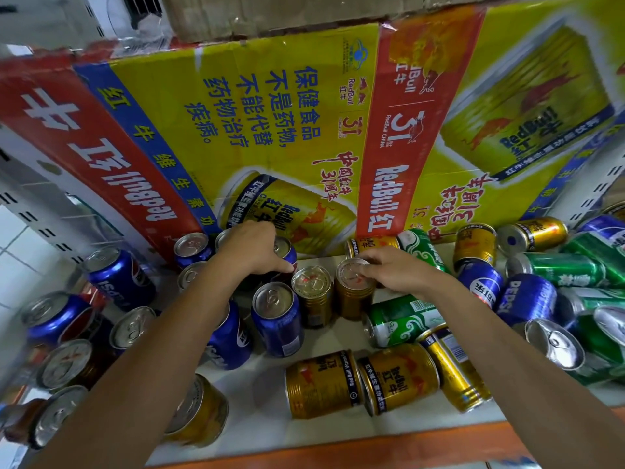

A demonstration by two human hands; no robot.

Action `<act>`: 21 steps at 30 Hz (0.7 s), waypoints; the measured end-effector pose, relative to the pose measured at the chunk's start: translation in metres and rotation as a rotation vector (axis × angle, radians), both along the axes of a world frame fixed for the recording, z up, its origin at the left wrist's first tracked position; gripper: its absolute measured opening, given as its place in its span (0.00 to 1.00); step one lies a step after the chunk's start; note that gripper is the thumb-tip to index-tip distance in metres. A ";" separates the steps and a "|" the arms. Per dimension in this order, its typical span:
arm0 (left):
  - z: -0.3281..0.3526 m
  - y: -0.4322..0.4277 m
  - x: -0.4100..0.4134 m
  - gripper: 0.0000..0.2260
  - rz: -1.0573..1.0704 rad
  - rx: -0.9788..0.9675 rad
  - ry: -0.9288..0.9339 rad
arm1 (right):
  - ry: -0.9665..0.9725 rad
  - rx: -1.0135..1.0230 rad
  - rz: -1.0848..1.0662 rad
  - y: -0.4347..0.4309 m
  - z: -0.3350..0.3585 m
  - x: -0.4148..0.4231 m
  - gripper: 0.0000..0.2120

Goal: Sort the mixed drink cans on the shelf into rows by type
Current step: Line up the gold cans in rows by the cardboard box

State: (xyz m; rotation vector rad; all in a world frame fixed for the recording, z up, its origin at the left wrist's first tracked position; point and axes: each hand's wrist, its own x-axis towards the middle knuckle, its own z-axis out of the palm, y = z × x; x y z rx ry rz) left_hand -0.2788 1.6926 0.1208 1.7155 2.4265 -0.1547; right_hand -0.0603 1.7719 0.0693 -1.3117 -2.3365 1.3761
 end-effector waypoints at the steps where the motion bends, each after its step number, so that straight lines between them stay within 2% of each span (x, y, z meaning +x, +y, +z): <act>1: 0.001 0.001 0.000 0.29 -0.005 -0.013 0.016 | -0.005 0.056 -0.006 0.002 0.003 0.001 0.11; 3: 0.002 0.002 0.003 0.27 -0.032 -0.045 0.075 | -0.007 0.135 -0.057 0.008 0.010 0.004 0.11; 5: 0.005 0.004 0.010 0.29 -0.069 -0.042 0.123 | -0.106 0.270 -0.089 0.018 0.013 0.008 0.12; 9: 0.013 0.011 0.034 0.29 -0.162 0.127 0.017 | -0.352 0.431 -0.143 0.040 0.009 0.018 0.07; 14: 0.020 0.015 0.069 0.20 -0.352 0.228 -0.085 | -0.556 0.468 -0.048 0.045 0.003 0.010 0.23; 18: 0.023 0.000 0.091 0.11 -0.544 0.240 -0.140 | -0.688 0.476 -0.014 0.045 0.003 -0.002 0.24; 21: 0.019 -0.023 0.099 0.07 -0.631 0.178 -0.184 | -0.747 0.529 0.000 0.043 0.003 -0.004 0.30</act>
